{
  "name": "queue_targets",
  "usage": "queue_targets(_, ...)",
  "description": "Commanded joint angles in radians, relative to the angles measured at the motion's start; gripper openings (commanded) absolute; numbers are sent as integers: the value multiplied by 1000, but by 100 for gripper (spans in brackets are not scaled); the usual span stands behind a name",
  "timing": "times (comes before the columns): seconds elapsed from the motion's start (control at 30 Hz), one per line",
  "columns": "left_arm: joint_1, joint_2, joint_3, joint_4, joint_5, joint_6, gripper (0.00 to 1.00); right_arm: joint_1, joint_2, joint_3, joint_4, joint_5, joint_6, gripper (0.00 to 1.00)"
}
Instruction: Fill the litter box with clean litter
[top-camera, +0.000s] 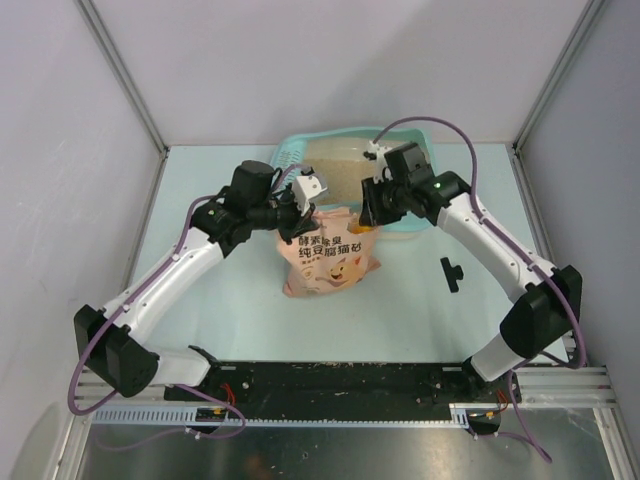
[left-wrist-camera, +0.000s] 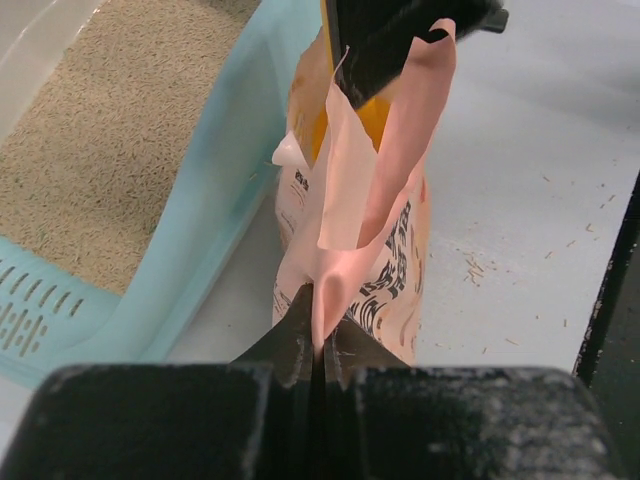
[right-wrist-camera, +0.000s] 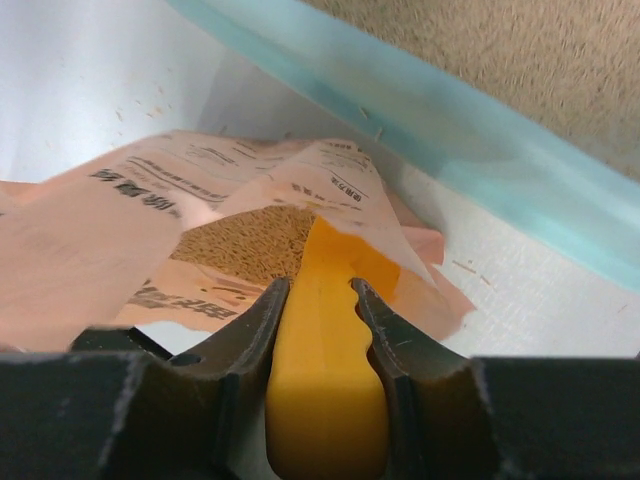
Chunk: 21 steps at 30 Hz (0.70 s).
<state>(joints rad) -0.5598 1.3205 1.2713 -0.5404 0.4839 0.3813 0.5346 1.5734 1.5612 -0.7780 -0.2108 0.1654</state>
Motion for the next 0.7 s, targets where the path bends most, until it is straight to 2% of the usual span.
queue_targets(0.0, -18, -75, 40, 149, 96, -71, 0, 37, -52, -105, 34, 128, 39, 0)
queue_targets(0.27, -40, -30, -1, 195, 143, -157, 0, 80, -92, -371, 157, 137, 85, 0)
queue_targets(0.47, -40, -79, -78, 229, 140, -142, 0, 80, -55, -432, 207, -21, 150, 0)
queue_targets(0.67, -40, -98, -121, 270, 140, -157, 0, 87, -15, -457, 373, -263, 261, 0)
